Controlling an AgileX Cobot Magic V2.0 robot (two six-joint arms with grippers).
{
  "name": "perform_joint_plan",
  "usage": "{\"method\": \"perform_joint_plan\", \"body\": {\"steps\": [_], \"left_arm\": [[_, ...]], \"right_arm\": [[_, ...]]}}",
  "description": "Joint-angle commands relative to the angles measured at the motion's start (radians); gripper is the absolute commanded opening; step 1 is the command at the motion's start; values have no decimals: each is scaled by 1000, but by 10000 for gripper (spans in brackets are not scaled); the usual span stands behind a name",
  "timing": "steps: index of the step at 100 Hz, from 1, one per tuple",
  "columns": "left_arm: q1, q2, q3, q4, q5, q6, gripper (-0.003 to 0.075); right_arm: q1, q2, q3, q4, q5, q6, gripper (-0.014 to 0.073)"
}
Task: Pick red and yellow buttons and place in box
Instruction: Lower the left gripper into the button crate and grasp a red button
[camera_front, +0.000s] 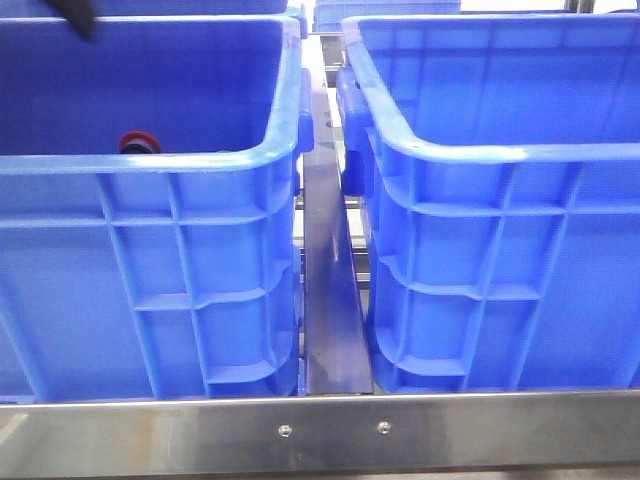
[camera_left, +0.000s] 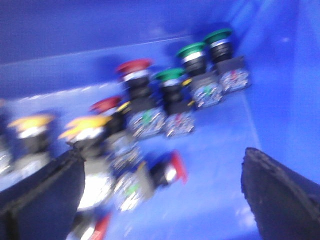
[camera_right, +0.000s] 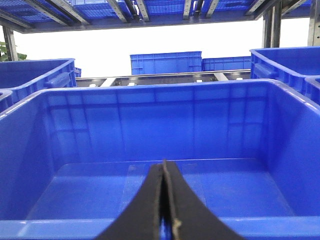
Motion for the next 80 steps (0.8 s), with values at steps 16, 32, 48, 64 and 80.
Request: {"method": "perform_joint_plan", "body": {"steps": [16,32,48,64,80], "left_arm": [[-21,165,-178,24,-32,-52,587],[-21,259,-241,47,-24,-52,587],[-21,330,-279,77,-24,-62,587],[-21,365,-283,109,-29,-78,587],[-21,392,-283,113,-31,-78,587]], "right_arm": [[-7,-26,-12,-8,-79,0,-69],[-7,-26,-12,-8,-79,0,-69],[-7,-26,-12,-8,-79,0,-69],[-7,-26,-12,-8,-79,0,-69],[-7,-26,-12,-8,-79,0,-69]]}}
